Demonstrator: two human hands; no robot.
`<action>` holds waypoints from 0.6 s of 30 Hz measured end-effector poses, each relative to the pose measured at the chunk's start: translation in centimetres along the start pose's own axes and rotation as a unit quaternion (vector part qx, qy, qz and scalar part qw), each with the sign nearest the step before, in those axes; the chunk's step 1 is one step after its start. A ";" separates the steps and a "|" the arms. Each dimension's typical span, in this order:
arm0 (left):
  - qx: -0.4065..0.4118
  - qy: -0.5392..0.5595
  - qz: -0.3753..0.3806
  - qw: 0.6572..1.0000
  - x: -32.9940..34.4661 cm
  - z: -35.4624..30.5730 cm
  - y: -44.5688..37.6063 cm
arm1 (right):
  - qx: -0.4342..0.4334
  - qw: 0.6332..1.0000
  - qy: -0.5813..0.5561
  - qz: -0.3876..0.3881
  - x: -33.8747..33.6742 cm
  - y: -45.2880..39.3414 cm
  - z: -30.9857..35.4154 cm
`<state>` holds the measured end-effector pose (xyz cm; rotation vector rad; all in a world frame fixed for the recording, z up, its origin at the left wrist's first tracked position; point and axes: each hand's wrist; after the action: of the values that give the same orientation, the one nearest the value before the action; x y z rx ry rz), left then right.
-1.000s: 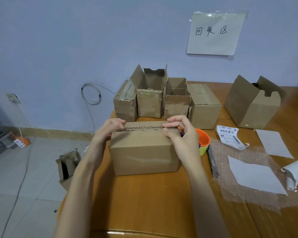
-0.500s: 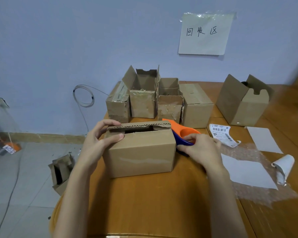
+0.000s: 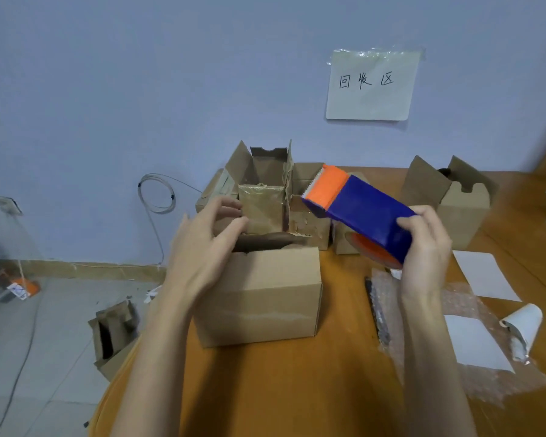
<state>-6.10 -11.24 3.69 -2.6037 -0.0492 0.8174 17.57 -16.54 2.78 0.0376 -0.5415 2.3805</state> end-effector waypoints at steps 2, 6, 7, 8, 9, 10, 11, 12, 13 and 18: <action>0.007 -0.004 -0.029 1.000 0.1 -1.6 -0.6 | 0.036 0.995 -0.079 0.049 0.1 0.2 1.7; -0.046 0.194 0.105 0.974 0.2 -4.6 -1.4 | 0.032 0.991 -0.032 0.124 0.2 0.4 3.2; -0.053 0.225 0.140 0.963 0.2 -4.9 -1.5 | 0.033 0.990 -0.024 0.132 0.3 0.4 3.2; -0.056 0.248 0.167 0.953 0.3 -5.1 -1.5 | 0.035 0.990 -0.015 0.136 0.3 0.3 3.1; -0.056 0.264 0.184 0.945 0.4 -5.1 -1.6 | 0.037 0.990 -0.010 0.139 0.4 0.3 3.0; -0.057 0.281 0.196 0.938 0.5 -5.0 -1.5 | 0.038 0.989 -0.009 0.140 0.4 0.3 2.9; -0.059 0.294 0.202 0.932 0.5 -4.9 -1.4 | 0.041 0.989 -0.012 0.142 0.5 0.4 2.8; -0.061 0.305 0.206 0.928 0.5 -4.8 -1.3 | 0.042 0.989 -0.015 0.144 0.5 0.4 2.7; -0.061 0.315 0.208 0.924 0.5 -4.7 -1.3 | 0.043 0.988 -0.019 0.146 0.5 0.4 2.7; -0.066 0.406 0.231 0.882 -0.1 -4.5 -0.5 | 0.037 0.986 -0.037 0.156 0.6 0.6 2.5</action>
<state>-3.62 -12.41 7.26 -2.9082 0.7997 -0.2261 16.44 -17.56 5.00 0.0803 -0.5248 2.7139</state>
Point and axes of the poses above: each hand's wrist, its own y-axis away from the middle knuckle, its own x-axis out of the palm, z = x × y
